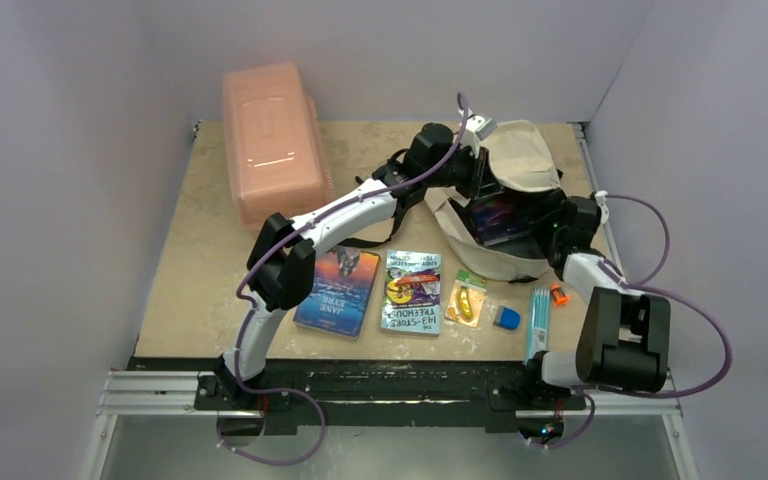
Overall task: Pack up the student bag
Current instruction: Place the book in the student bag.
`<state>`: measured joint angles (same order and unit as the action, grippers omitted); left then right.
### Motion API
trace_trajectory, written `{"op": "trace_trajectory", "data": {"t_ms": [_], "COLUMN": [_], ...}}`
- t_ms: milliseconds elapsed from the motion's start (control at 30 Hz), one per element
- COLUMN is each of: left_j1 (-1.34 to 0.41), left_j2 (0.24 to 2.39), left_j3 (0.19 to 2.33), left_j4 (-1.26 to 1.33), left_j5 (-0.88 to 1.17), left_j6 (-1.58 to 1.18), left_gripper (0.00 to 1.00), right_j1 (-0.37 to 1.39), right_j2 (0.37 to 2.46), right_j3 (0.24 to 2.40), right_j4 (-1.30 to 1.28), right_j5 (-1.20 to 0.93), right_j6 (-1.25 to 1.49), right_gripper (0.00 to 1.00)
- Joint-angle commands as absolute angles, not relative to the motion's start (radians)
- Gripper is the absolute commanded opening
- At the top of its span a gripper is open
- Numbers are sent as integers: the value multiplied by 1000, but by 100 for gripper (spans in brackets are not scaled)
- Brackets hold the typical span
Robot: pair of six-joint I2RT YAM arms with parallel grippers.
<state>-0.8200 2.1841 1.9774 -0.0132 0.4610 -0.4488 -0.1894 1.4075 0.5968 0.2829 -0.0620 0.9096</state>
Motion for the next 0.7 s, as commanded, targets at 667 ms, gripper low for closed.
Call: {"op": "trace_trajectory", "data": {"t_ms": [667], "left_j1": [-833], "left_j2": [2226], "left_j3": [2074], "left_j4": [2], "left_j5": [635], "left_j6": [-568], "left_gripper": [0], "right_j1": [-65], "right_j2": [1560], "right_j3": [534], "right_j4": [725], "right_j5": [-127], "right_j6": [1012], "right_gripper": [57]}}
